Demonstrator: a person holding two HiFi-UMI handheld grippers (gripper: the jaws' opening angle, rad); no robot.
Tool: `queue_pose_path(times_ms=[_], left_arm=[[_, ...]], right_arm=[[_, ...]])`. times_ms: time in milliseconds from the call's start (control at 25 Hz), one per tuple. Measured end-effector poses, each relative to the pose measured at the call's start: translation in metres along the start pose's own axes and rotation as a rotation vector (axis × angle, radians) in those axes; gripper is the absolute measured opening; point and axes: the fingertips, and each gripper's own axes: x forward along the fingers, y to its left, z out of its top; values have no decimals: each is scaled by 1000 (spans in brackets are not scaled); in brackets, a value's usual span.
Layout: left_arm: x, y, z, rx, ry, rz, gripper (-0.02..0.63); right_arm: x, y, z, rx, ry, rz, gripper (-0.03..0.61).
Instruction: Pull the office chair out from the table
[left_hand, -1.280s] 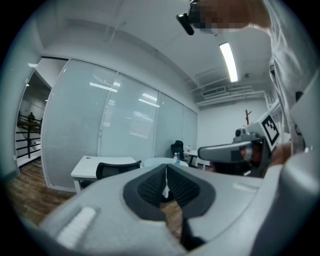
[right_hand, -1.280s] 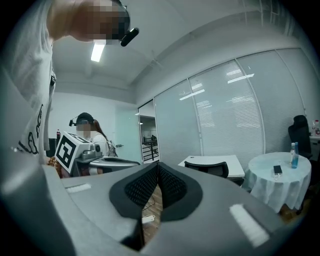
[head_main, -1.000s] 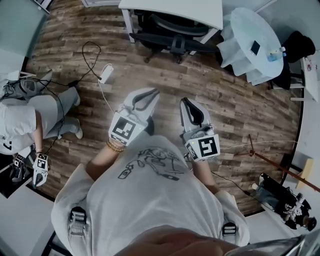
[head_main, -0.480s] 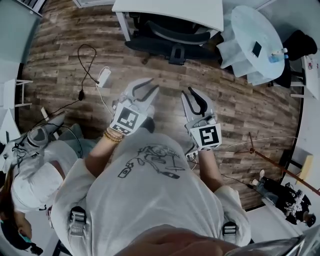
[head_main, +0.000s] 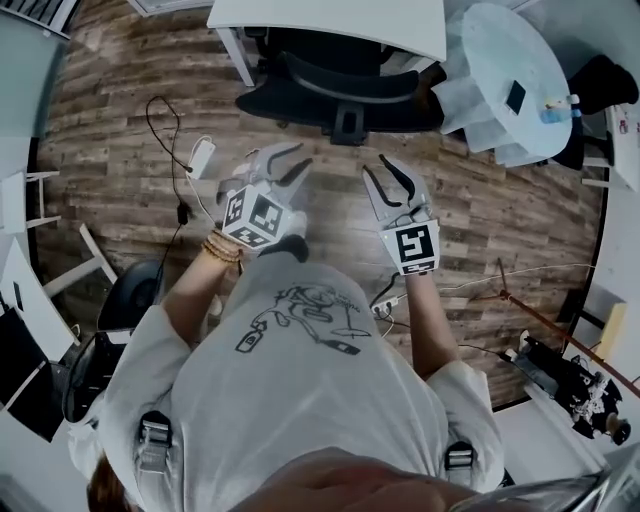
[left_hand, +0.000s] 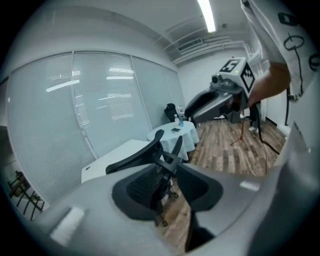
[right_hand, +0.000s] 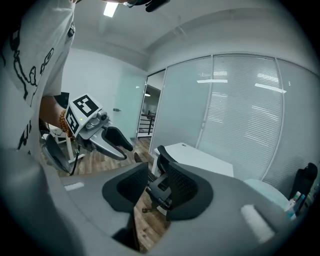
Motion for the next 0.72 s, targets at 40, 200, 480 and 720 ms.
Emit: queue_pose_path(times_ms=[40,200,480,720], left_arm=[[9,5,-5,19,18,-4,132],[43,21,-26,87,92,-30,160],[92,38,-62,181,195,-79,185],[120,44,-87,282,274,-108,206]], right_arm=[[7,-6,-6,-10,13,8,133],[39,-28,-37,-87,94,45,164],[81,-56,-89,-201,225,97,175],[106,-66,-122,-359,325,146,202]])
